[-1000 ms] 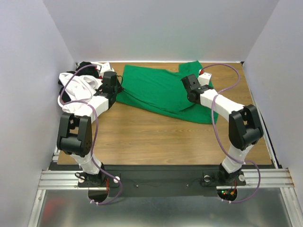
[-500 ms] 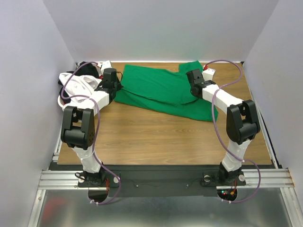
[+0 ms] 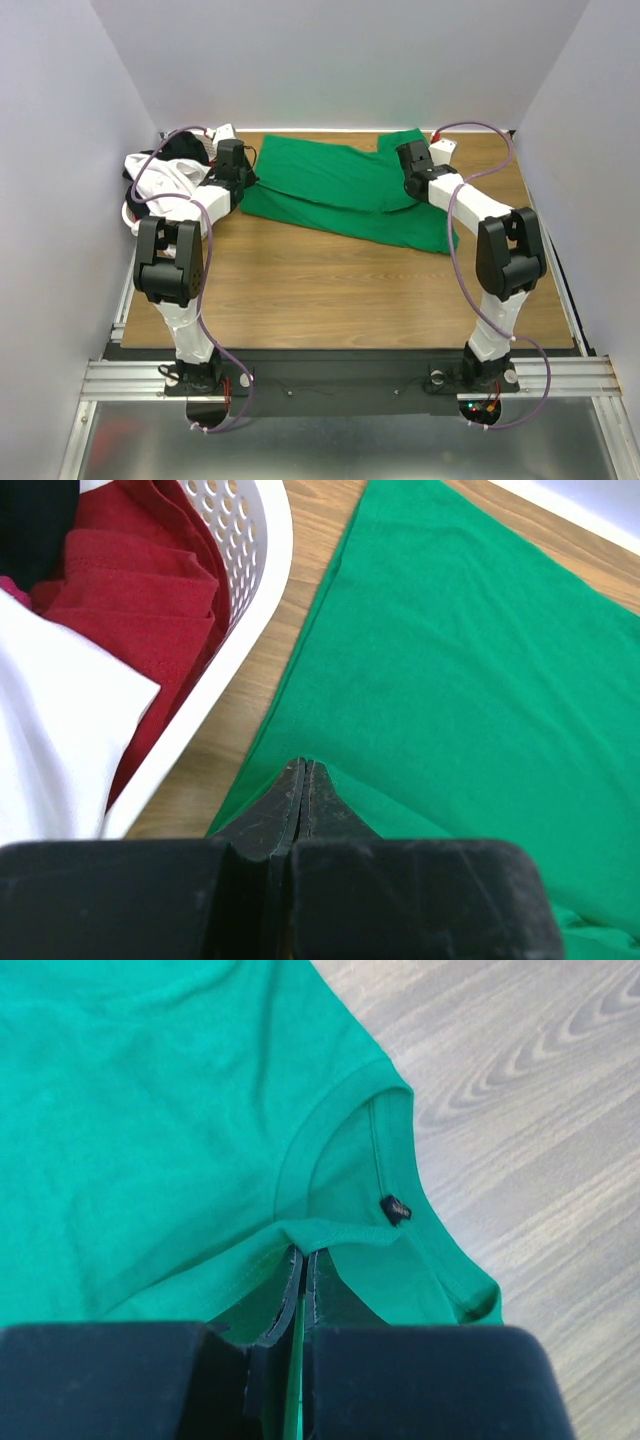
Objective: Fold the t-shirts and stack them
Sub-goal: Fold the tshirt
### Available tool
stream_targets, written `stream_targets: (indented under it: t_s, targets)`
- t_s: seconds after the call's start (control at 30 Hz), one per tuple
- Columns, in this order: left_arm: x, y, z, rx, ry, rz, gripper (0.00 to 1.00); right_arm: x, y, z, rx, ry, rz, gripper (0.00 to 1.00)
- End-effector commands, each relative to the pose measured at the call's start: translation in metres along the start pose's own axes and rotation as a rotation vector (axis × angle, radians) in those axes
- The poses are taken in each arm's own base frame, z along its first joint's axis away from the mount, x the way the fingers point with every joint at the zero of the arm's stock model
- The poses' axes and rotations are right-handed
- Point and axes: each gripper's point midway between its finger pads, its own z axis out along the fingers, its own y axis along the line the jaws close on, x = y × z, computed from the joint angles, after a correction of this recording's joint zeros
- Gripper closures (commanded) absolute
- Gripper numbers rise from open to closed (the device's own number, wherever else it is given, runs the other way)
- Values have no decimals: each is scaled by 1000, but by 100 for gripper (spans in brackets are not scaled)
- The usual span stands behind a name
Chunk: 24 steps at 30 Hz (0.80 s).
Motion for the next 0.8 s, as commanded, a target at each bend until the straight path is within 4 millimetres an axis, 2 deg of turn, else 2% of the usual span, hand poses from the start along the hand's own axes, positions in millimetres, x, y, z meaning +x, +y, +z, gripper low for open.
stream_targets:
  t_s: [0.0,0.17,0.6,0.77]
  targets:
    - [-30,-10,2,31,-64,3,100,-32,6,1,-10,-69,53,99]
    - [-31,-11,7,36,-62,-7,100,-40,6,3,-8,-80,55,100]
    - [-39,-12,25,47,-65,-29,100,-35,6,23,12,-55,42,100]
    - [-38,-13,33,51,-55,-16,100,-40,8,26,9,-59,45,100]
